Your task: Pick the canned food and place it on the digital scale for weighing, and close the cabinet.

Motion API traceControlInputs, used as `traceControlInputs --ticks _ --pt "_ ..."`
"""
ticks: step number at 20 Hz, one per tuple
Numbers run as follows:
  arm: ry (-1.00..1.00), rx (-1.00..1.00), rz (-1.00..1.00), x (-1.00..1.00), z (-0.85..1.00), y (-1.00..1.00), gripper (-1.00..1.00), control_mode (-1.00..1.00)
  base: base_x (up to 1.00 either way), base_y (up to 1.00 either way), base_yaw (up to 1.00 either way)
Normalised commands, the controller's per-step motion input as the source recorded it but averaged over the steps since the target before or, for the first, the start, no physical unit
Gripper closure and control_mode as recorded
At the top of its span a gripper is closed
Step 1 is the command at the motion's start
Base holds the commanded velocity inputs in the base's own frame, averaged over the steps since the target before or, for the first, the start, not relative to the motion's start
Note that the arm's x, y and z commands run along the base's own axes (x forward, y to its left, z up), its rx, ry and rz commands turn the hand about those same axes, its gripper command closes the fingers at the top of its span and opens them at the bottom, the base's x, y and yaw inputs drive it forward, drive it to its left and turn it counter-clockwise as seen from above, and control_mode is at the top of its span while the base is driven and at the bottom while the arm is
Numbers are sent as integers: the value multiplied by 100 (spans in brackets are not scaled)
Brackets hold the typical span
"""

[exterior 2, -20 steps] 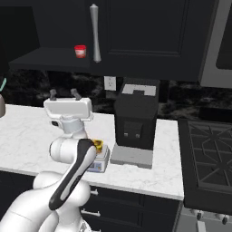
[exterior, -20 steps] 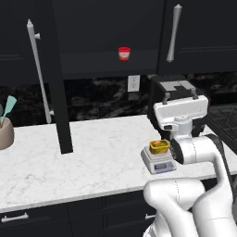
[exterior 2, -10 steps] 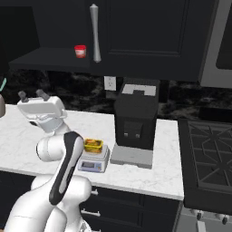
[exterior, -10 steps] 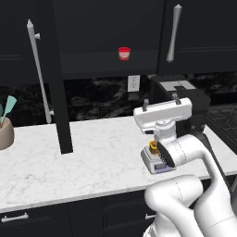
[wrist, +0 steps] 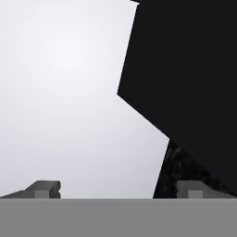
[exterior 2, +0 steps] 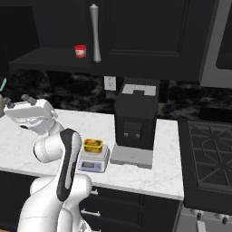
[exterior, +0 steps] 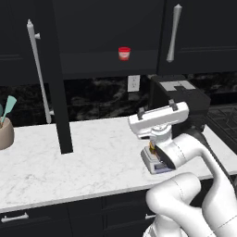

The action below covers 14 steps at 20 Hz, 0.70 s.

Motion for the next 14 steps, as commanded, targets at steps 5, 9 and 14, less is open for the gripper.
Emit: traceControlInputs --ticks 5,9,14 --pt "36 -18 -2 -100 -54 59 -100 -100 0 0 0" --pt "26 -7 -8 -100 -55 34 -100 -100 0 0 0" --pt "1 -1 0 -100 -38 18 -100 -100 0 0 0"
